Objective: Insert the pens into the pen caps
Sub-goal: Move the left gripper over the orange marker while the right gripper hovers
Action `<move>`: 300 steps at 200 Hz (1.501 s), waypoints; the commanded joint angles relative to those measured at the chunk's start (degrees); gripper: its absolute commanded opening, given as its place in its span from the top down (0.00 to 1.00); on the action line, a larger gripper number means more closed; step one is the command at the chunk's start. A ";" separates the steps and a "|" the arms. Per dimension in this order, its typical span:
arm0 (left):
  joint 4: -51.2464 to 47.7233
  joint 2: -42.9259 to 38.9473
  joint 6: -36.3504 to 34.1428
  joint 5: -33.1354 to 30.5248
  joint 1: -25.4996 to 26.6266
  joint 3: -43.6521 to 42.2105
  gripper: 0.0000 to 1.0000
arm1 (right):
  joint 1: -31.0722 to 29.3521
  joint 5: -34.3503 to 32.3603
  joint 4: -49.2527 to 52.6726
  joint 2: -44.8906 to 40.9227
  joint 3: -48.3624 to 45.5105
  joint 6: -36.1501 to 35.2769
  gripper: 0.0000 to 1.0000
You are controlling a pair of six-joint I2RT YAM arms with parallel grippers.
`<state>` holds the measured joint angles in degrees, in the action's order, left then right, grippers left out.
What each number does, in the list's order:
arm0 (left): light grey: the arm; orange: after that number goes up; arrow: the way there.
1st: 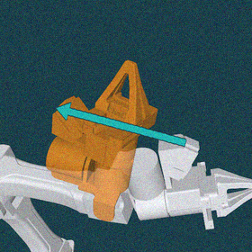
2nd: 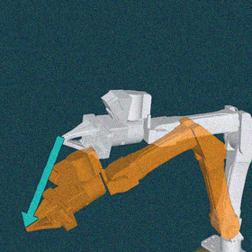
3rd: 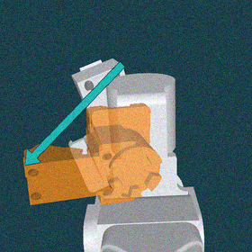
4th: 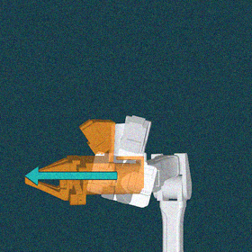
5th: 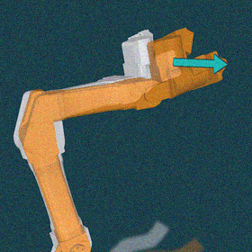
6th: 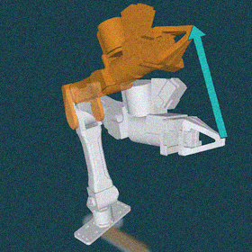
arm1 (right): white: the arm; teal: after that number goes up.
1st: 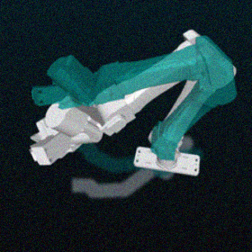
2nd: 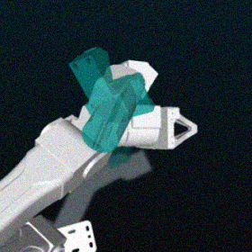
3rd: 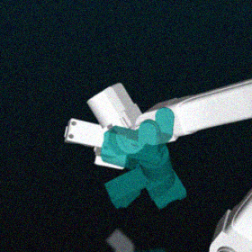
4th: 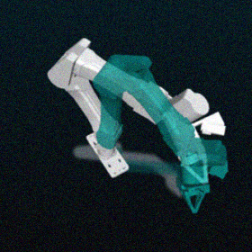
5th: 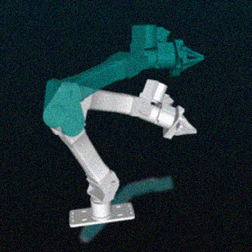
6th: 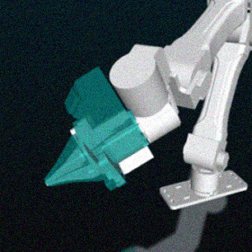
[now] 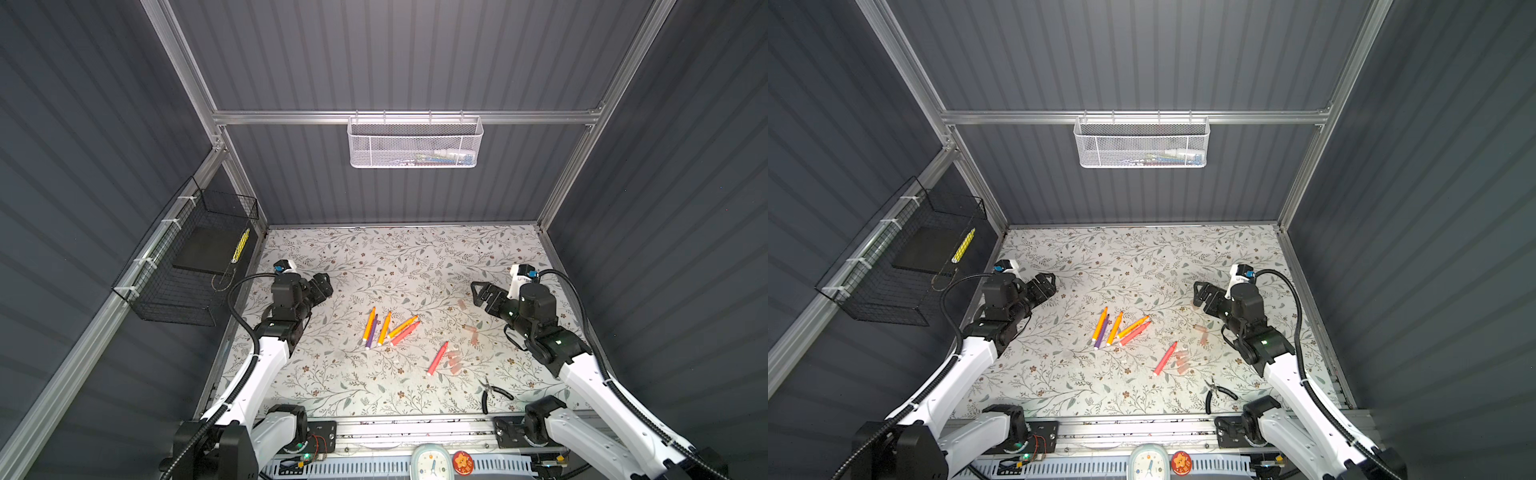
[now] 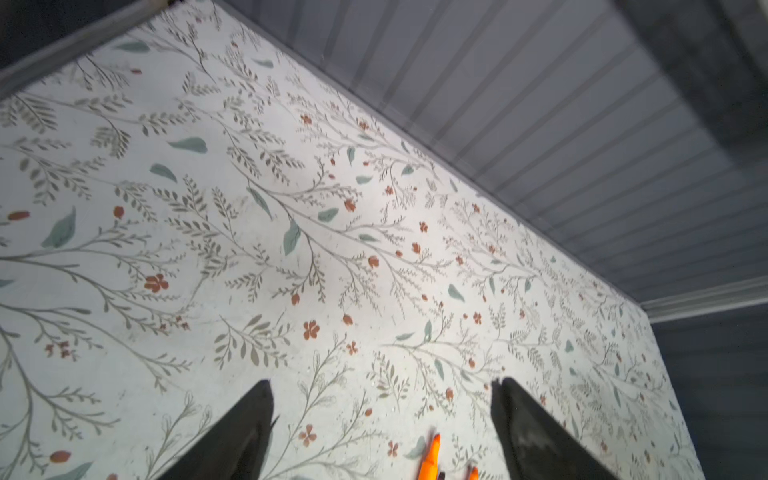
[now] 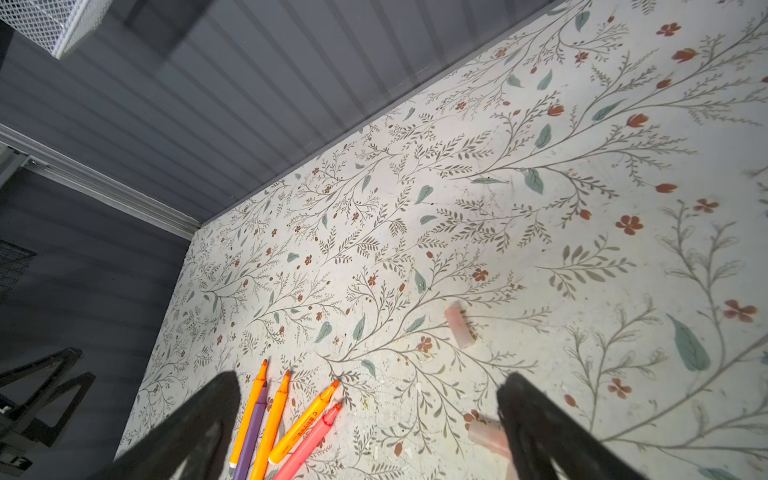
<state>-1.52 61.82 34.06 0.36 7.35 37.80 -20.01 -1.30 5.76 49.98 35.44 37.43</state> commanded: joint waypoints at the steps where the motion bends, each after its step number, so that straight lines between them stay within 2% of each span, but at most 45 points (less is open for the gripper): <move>1: -7.47 2.42 -3.63 4.47 1.26 -0.33 0.14 | -0.90 -1.62 0.98 1.43 1.90 -0.92 0.01; 20: -10.69 6.06 -7.12 4.22 4.61 0.24 0.20 | -1.43 -1.40 1.78 2.48 2.86 -1.01 0.01; 44: -11.53 12.05 -10.84 -0.44 14.91 2.06 0.24 | -2.63 -1.80 1.12 2.75 2.70 -1.66 0.01; 57: -11.75 15.16 -11.81 -0.71 17.25 3.33 0.28 | -3.32 -2.78 1.18 3.06 2.97 -2.31 0.01; 86: -13.33 17.62 -13.74 0.48 17.52 4.35 0.33 | -3.80 -3.41 2.57 3.81 4.09 -2.80 0.01; 109: -12.57 16.61 -14.63 2.66 17.69 3.32 0.34 | -4.07 -2.92 2.51 3.81 4.11 -2.80 0.01; 159: -12.59 14.99 -14.64 2.74 18.44 1.78 0.40 | -4.38 -3.93 2.78 3.64 4.25 -3.49 0.01; 196: -14.30 19.65 -14.53 2.53 19.68 4.18 0.46 | -4.51 -5.12 3.28 4.00 4.54 -4.11 0.01; 242: -16.74 25.00 -14.99 -1.57 24.28 7.56 0.47 | -4.60 -4.96 2.73 4.72 4.59 -4.14 0.01; 300: -19.20 28.89 -14.16 -5.14 24.90 10.27 0.48 | -4.78 -4.48 3.21 4.04 4.74 -3.99 0.01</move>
<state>-17.89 90.17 20.10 -2.22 32.27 46.83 -24.43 -5.63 8.51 55.07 38.54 34.04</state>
